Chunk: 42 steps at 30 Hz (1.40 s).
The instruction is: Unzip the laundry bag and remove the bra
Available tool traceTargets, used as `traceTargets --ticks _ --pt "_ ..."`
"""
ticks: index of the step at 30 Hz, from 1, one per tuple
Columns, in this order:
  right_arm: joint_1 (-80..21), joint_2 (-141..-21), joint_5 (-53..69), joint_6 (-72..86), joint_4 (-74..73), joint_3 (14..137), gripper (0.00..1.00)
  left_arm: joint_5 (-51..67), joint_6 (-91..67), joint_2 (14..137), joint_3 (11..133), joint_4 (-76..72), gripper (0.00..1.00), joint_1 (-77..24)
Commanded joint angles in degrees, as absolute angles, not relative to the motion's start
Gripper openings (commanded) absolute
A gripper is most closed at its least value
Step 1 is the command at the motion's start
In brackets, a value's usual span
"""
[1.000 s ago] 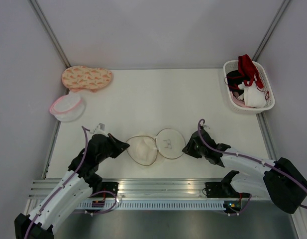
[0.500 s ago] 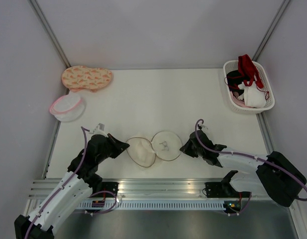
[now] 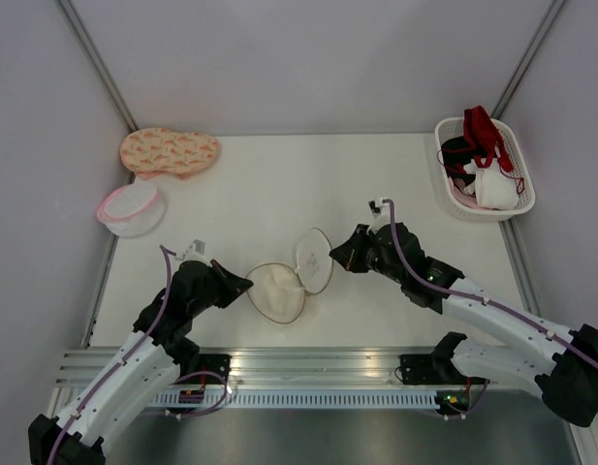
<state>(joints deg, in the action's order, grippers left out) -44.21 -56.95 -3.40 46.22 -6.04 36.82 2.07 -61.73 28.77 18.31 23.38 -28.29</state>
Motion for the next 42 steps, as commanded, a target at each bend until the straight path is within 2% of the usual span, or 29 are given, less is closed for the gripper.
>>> traceTargets --ticks 1,12,20,21,23,24,26,27,30,34,42 --pt "-46.1 -63.0 8.4 38.2 -1.3 41.0 0.01 3.5 -63.2 29.5 18.3 20.4 0.02 -28.1" --pt "-62.2 -86.5 14.1 29.0 2.5 58.4 0.00 3.5 -63.4 29.8 19.6 19.4 0.02 -28.2" --pt "-65.6 -91.2 14.5 26.7 0.3 63.5 0.00 2.8 -64.2 28.2 18.9 19.9 0.02 -28.1" --pt "-65.6 -91.3 14.0 26.6 0.0 63.5 0.00 2.3 -64.4 27.8 18.8 20.3 0.05 -28.1" --pt "-65.6 -91.1 13.1 25.8 -2.5 63.4 0.00 1.7 -65.2 26.3 18.5 21.1 0.19 -28.1" --pt "-65.7 -90.6 12.6 25.5 -3.0 63.3 0.00 1.0 -65.5 25.8 18.5 22.0 0.35 -28.1" --pt "-65.6 -90.1 10.7 24.8 -4.4 62.6 0.00 0.4 -66.4 24.0 18.3 23.0 0.52 -28.2" --pt "-65.7 -89.7 9.9 24.5 -4.7 62.1 0.01 0.2 -67.1 23.5 18.1 23.8 0.67 -28.1" --pt "-65.6 -89.2 9.4 24.4 -5.6 61.3 0.01 -1.7 -67.8 21.9 18.0 25.2 0.83 -28.1" --pt "-65.7 -88.9 10.7 24.8 -4.5 59.4 0.00 -2.0 -68.5 21.4 17.8 26.0 0.87 -28.1" --pt "-65.7 -89.7 16.4 25.0 1.2 58.6 0.01 -1.6 -68.9 22.3 17.9 26.0 0.87 -28.1"
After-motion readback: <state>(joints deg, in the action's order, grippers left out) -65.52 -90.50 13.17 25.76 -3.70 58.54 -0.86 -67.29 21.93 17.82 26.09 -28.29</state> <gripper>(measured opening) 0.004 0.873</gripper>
